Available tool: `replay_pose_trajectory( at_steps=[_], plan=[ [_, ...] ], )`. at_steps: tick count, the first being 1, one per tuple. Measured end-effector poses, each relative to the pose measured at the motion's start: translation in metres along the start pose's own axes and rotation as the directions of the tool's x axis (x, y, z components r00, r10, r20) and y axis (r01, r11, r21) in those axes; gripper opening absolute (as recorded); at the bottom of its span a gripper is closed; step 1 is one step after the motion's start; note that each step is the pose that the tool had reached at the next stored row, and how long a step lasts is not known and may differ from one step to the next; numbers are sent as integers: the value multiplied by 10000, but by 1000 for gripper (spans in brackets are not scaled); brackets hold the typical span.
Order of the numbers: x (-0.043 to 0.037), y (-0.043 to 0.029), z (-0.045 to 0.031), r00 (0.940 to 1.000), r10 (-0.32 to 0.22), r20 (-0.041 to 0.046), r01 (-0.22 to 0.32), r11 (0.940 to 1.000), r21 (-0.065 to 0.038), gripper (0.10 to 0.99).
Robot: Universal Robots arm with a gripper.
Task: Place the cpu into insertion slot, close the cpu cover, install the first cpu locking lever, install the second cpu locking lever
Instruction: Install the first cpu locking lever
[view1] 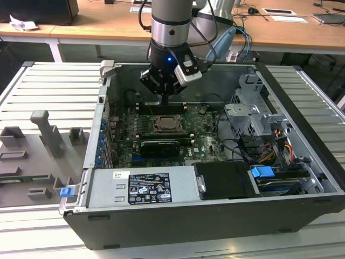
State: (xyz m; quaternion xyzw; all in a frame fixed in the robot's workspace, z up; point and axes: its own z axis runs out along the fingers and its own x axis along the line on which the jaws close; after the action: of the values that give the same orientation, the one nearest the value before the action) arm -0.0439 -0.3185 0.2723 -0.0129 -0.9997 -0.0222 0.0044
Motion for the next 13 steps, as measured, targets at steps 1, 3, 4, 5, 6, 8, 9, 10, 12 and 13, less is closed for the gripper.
replay_pose_trajectory(
  at_steps=[1,3,4,5,6,8,9,10,12,13],
  plan=[
    [0,0,0,9998,-196,-9,196,9998,2,106],
    [0,0,0,9987,-516,-23,517,9987,4,106],
    [0,0,0,9981,-621,-28,621,9981,5,106],
    [0,0,0,9970,-776,-35,776,9970,6,106],
    [0,0,0,9947,-1024,-46,1024,9947,7,106],
    [0,0,0,9920,-1263,-56,1263,9920,8,106],
    [0,0,0,9904,-1382,-62,1382,9904,9,106],
    [0,0,0,9892,-1465,-66,1465,9892,9,106],
    [3,0,0,9877,-1562,-71,1562,9877,10,106],
    [15,0,1,9870,-1603,-71,1603,9871,8,106]
  ],
)
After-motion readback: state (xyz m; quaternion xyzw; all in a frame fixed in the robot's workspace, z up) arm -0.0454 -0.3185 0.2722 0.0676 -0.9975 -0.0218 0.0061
